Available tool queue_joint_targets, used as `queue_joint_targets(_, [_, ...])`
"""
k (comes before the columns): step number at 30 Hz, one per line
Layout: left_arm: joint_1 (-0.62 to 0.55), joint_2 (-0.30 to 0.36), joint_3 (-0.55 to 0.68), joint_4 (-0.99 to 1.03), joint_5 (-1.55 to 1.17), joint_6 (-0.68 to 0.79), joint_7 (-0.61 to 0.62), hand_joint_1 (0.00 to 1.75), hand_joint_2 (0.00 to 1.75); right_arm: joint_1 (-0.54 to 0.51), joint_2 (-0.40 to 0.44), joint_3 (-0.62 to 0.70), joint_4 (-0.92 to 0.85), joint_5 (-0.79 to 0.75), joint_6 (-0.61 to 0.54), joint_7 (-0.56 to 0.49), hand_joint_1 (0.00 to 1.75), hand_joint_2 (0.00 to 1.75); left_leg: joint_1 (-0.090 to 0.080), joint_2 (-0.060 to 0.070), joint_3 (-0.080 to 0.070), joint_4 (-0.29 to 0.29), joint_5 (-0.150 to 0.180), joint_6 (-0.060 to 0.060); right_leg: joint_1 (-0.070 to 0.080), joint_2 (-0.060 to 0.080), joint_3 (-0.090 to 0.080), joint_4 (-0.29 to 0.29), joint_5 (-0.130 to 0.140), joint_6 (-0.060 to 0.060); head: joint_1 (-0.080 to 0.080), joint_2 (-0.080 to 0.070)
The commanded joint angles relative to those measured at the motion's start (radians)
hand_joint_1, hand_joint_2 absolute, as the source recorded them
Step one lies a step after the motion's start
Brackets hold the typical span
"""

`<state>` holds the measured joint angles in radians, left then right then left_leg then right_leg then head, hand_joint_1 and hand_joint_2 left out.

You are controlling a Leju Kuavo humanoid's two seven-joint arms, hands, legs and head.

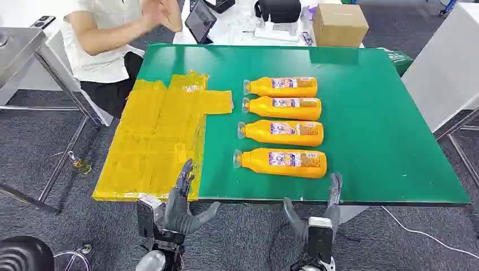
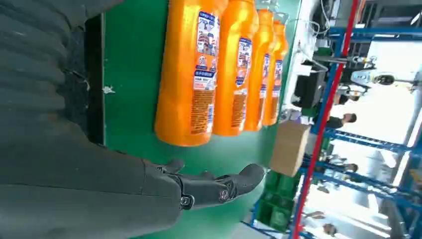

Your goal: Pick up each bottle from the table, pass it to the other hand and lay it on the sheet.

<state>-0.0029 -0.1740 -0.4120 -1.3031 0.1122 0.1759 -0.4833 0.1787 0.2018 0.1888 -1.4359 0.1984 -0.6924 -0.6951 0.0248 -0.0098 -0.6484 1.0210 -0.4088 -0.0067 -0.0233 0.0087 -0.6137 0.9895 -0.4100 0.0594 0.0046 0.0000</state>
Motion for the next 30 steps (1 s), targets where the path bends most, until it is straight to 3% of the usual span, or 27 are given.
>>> queue_joint_targets(1, [-0.023, 0.010, -0.005, 0.024, -0.012, -0.001, 0.005, 0.00, 1.75, -0.019, 0.026, -0.071, 0.012, 0.124, -0.006, -0.003, 0.00, 1.75, 0.000, 0.001, 0.006, -0.001, -0.002, 0.002, 0.001, -0.001, 0.006, -0.001, -0.002, -0.003, 0.000, 0.000])
queue_joint_targets(2, [-0.031, 0.011, -0.009, 0.029, -0.016, -0.005, 0.007, 0.00, 1.75, -0.026, 0.041, -0.122, 0.002, 0.269, -0.006, -0.003, 0.00, 1.75, 0.000, 0.001, 0.005, -0.001, -0.002, 0.002, 0.001, -0.001, 0.005, -0.001, -0.002, -0.003, 0.000, 0.000])
queue_joint_targets(4, [-0.036, 0.009, -0.009, 0.034, -0.016, -0.006, 0.007, 0.00, 1.75, -0.038, 0.037, -0.126, 0.015, 0.266, -0.006, -0.003, 0.00, 1.75, -0.001, 0.000, 0.005, -0.001, -0.002, 0.002, 0.000, -0.001, 0.005, -0.001, -0.002, -0.003, 0.000, 0.000])
queue_joint_targets(7, [-0.048, 0.017, -0.024, 0.043, -0.024, -0.015, 0.007, 0.00, 1.75, -0.087, 0.031, -0.225, 0.073, 0.522, -0.006, -0.003, 0.00, 1.75, 0.000, 0.000, 0.005, -0.001, -0.001, 0.002, 0.001, -0.002, 0.006, -0.001, -0.001, -0.003, 0.000, 0.000])
queue_joint_targets(10, [-0.069, 0.017, -0.029, 0.054, -0.026, -0.021, 0.005, 0.00, 1.75, -0.180, -0.002, -0.321, 0.144, 0.654, -0.006, -0.003, 0.00, 1.75, 0.000, 0.001, 0.005, -0.002, 0.000, 0.002, 0.000, 0.000, 0.005, -0.002, 0.000, -0.002, 0.000, 0.000])
queue_joint_targets(13, [-0.072, 0.016, -0.029, 0.054, -0.026, -0.021, 0.005, 0.00, 1.75, -0.196, -0.013, -0.322, 0.160, 0.645, -0.006, -0.003, 0.00, 1.75, 0.000, 0.000, 0.005, -0.001, 0.000, 0.002, 0.001, -0.001, 0.005, -0.002, 0.000, -0.002, 0.000, 0.000])
queue_joint_targets(16, [-0.081, 0.014, -0.035, 0.058, -0.025, -0.028, 0.002, 0.00, 1.75, -0.225, -0.024, -0.337, 0.177, 0.732, -0.006, 0.022, 0.00, 1.75, 0.000, 0.000, 0.004, -0.001, 0.001, 0.003, 0.000, -0.001, 0.005, -0.002, 0.000, -0.001, 0.000, 0.000])
queue_joint_targets(22, [-0.089, 0.010, -0.037, 0.058, -0.020, -0.043, -0.007, 0.00, 1.75, -0.331, -0.161, -0.219, 0.354, 0.812, -0.006, 0.208, 0.00, 1.75, -0.001, 0.001, 0.005, -0.001, 0.000, 0.003, 0.000, 0.000, 0.006, -0.003, 0.001, -0.001, 0.000, 0.000])
queue_joint_targets(28, [-0.091, 0.008, -0.036, 0.058, -0.020, -0.041, -0.006, 0.00, 1.75, -0.338, -0.163, -0.218, 0.361, 0.812, -0.006, 0.210, 0.00, 1.75, -0.001, 0.001, 0.002, -0.001, 0.001, 0.002, 0.000, 0.000, 0.003, -0.001, 0.001, -0.001, 0.000, 0.000])
queue_joint_targets(30, [-0.097, 0.007, -0.036, 0.065, -0.020, -0.042, -0.006, 0.00, 1.75, -0.351, -0.172, -0.197, 0.392, 0.829, -0.006, 0.240, 0.00, 1.75, -0.001, 0.001, 0.008, -0.001, -0.001, 0.003, 0.001, -0.001, 0.009, -0.002, -0.001, -0.003, 0.000, 0.000])
